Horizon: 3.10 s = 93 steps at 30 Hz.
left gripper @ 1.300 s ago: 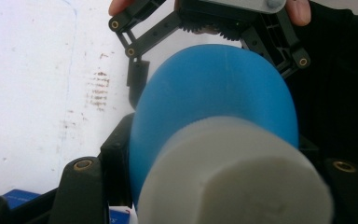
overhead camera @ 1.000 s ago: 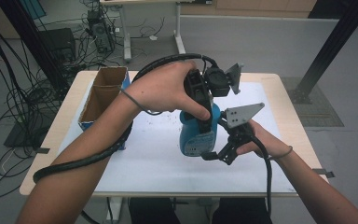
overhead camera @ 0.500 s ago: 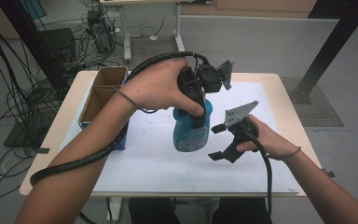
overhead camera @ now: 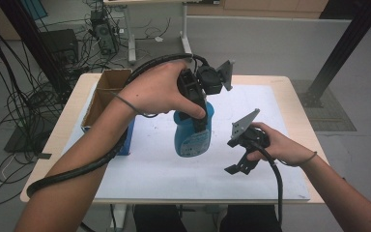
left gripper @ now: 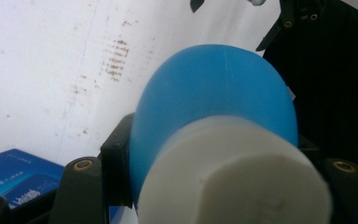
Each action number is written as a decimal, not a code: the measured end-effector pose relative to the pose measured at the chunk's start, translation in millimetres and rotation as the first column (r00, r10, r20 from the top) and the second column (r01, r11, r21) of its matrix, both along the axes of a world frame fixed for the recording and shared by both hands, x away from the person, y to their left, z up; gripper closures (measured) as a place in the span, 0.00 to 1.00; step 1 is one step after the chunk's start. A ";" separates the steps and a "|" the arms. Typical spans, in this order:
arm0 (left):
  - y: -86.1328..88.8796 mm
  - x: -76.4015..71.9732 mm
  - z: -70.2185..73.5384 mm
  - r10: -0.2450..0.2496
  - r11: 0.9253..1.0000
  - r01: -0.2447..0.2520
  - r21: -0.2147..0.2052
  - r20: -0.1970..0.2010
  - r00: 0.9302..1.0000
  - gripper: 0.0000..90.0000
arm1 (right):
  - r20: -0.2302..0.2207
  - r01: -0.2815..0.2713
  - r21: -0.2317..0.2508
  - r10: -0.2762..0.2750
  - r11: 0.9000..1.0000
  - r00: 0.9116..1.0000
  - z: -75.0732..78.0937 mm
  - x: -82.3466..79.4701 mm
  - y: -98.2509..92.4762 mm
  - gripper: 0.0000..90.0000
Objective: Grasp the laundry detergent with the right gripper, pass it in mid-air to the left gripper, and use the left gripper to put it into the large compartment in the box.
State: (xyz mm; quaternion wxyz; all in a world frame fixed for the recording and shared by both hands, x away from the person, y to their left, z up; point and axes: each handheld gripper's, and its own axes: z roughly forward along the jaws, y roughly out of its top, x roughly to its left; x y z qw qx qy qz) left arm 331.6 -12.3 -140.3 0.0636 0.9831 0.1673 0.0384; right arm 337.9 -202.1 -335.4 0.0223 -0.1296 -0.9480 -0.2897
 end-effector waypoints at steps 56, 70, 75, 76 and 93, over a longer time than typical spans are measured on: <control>113.2 77.9 73.3 0.586 0.807 -0.577 -0.122 0.055 0.808 0.42 | -0.018 0.182 -0.292 -0.196 0.939 0.981 -29.0 14.4 -11.2 0.04; 160.9 88.2 82.5 0.697 0.715 -0.688 -0.127 0.046 0.716 0.42 | -0.017 0.169 -0.294 -0.182 0.941 0.983 -30.7 12.8 -7.7 0.04; 179.1 93.8 83.9 0.744 0.667 -0.735 -0.123 0.050 0.666 0.42 | -0.015 0.164 -0.291 -0.176 0.942 0.984 -31.5 12.8 -7.0 0.04; 181.6 94.4 83.6 0.754 0.655 -0.744 -0.127 0.047 0.656 0.42 | -0.016 0.162 -0.292 -0.174 0.943 0.985 -31.8 12.4 -7.1 0.04; 223.6 102.0 77.8 0.851 0.524 -0.840 -0.141 0.038 0.524 0.42 | -0.016 0.157 -0.284 -0.168 0.946 0.986 -33.8 11.9 -8.8 0.04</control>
